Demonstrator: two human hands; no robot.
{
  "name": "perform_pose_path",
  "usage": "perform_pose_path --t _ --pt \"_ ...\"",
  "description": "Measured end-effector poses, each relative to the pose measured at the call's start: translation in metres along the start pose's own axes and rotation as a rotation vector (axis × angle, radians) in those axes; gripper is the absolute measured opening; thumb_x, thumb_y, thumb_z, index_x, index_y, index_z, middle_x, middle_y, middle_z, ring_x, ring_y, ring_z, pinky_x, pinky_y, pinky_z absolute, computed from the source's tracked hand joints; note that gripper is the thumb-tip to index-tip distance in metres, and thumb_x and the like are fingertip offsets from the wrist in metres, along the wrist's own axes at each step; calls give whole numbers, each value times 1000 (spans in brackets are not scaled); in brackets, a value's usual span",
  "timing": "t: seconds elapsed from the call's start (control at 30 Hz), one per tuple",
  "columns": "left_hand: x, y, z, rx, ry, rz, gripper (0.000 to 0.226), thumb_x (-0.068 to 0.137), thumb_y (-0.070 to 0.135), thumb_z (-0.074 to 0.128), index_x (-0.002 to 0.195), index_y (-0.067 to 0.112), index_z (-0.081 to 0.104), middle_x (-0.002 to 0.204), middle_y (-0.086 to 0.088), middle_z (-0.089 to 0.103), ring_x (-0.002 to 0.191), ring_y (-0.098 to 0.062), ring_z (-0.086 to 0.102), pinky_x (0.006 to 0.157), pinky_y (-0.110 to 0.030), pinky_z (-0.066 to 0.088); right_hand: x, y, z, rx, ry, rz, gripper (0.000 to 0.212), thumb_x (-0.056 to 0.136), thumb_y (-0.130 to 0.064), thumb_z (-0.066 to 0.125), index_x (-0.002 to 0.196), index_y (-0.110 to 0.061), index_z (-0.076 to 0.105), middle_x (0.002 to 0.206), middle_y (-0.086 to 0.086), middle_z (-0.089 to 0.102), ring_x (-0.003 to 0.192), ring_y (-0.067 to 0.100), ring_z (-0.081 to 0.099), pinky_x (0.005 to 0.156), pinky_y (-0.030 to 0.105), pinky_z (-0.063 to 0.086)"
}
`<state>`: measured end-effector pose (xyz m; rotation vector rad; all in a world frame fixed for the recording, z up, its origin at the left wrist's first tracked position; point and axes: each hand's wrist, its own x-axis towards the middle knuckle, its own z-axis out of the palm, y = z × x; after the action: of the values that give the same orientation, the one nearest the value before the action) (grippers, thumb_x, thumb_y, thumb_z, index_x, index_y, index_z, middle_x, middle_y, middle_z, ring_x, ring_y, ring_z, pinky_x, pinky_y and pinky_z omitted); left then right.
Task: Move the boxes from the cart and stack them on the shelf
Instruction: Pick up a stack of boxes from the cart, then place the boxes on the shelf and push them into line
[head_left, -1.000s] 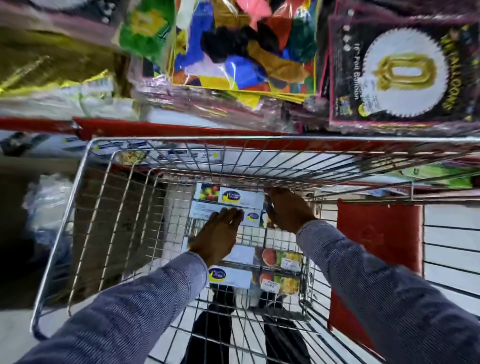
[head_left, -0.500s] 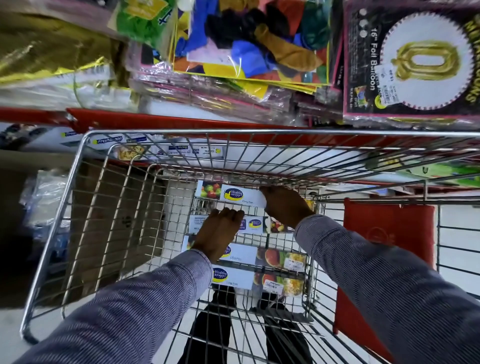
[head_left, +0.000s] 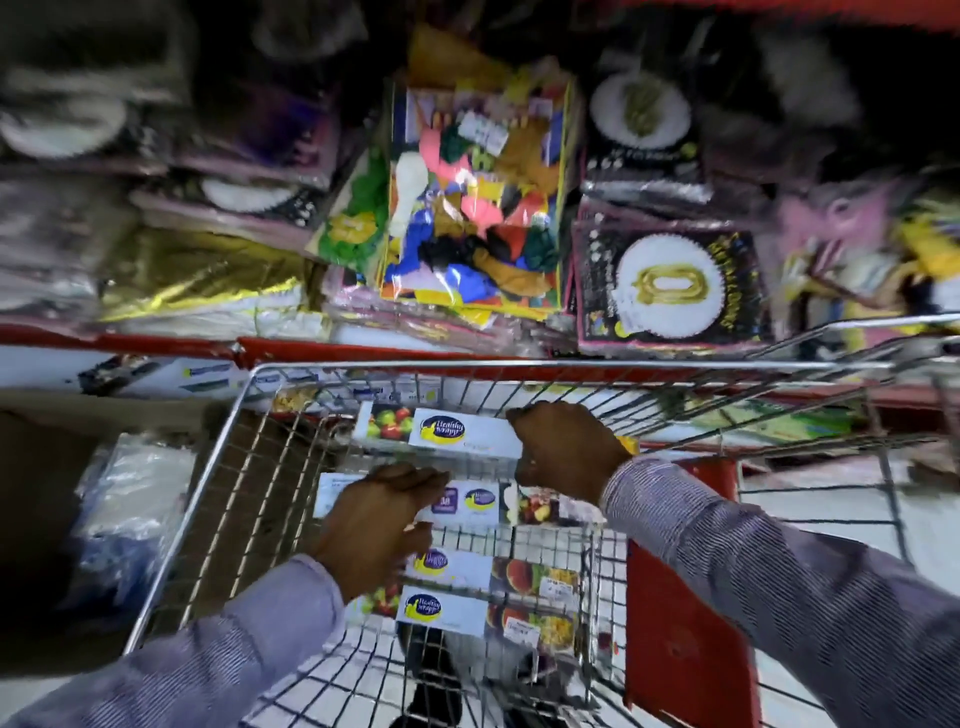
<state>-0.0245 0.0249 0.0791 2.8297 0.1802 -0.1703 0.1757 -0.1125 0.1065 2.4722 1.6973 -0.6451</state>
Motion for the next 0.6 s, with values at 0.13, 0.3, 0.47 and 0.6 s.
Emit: perform_pose_path --t 0.13,0.3,0.47,0.6 --pt "-13 29 -88 13 146 34 57 61 50 69 111 23 72 107 4 75 93 -17 72 63 -27 59 -37 -8 -96 -110 121 -73 49 82 -39 66 121 -11 57 113 16 66 105 35 62 79 39 50" --pt "-22 65 -195 10 323 83 64 54 50 83 112 28 69 112 8 73 101 -11 66 86 -17 49 -84 -22 -219 -173 279 -116 44 76 -45 72 108 -16 62 107 13 67 98 32 66 75 36 53" --pt "-14 91 -293 58 404 75 67 54 61 63 116 36 67 105 11 75 92 -10 70 73 -18 50 -127 -32 -325 -231 401 -92 42 74 -45 76 105 -19 64 104 10 69 95 28 66 74 36 53" --pt "3 100 -355 42 483 98 69 56 62 60 121 39 62 119 11 69 109 -13 64 86 -25 51 -141 -24 -381 -240 475 -53 36 76 -43 75 81 -19 49 72 -4 53 67 19 50 58 31 42"
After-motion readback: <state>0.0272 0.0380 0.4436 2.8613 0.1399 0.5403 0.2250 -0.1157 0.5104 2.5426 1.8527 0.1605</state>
